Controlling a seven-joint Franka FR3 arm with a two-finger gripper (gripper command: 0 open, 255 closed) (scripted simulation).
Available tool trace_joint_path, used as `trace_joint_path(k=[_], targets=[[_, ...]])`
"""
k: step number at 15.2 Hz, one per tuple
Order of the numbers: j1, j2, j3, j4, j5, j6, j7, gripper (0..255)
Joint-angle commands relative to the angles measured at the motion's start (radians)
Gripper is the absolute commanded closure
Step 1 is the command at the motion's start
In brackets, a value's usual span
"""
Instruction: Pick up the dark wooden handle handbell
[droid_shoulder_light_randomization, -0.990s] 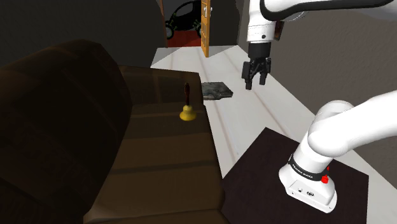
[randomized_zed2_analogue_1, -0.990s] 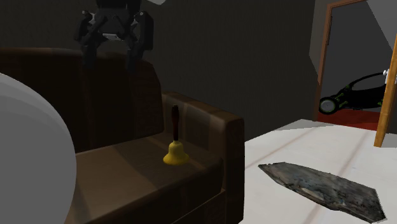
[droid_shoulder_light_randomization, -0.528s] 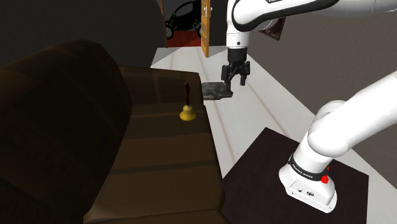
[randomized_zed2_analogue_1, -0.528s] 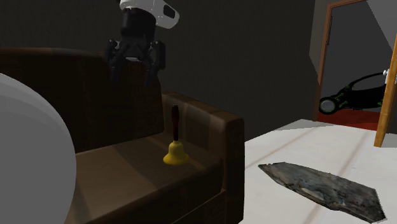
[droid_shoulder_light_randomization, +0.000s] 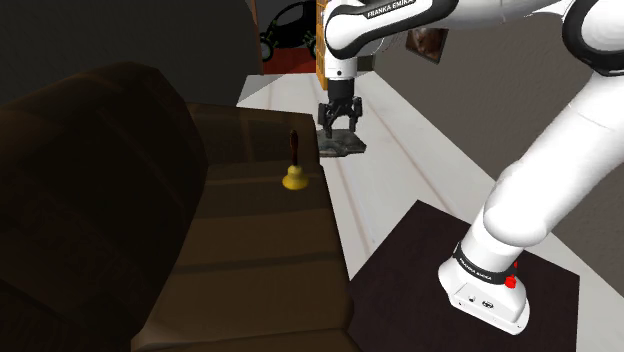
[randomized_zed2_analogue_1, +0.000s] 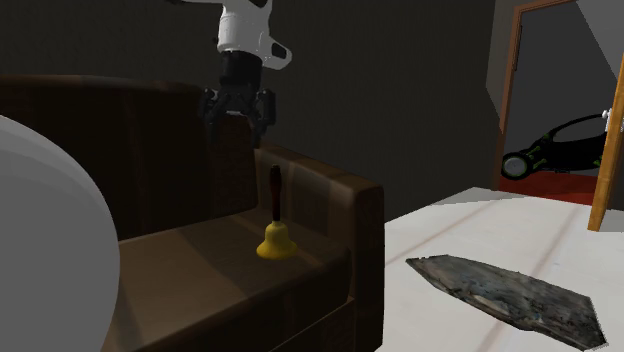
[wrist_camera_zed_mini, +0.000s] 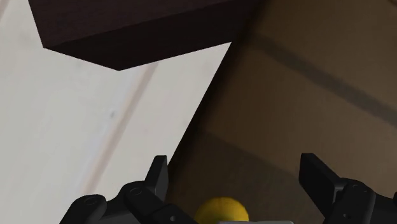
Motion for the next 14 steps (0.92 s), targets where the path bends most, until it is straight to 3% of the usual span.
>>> trace_joint_path(k=[1, 8, 14], targets=[[0.001, 0.074, 0.004, 0.054, -0.005, 0.026, 0.015, 0], [0.002, 0.344, 0.005, 0.321, -0.031, 0.046, 0.061, 0], [0.006, 0.595, -0.002, 0.626, -0.052, 0.006, 0.096, 0]])
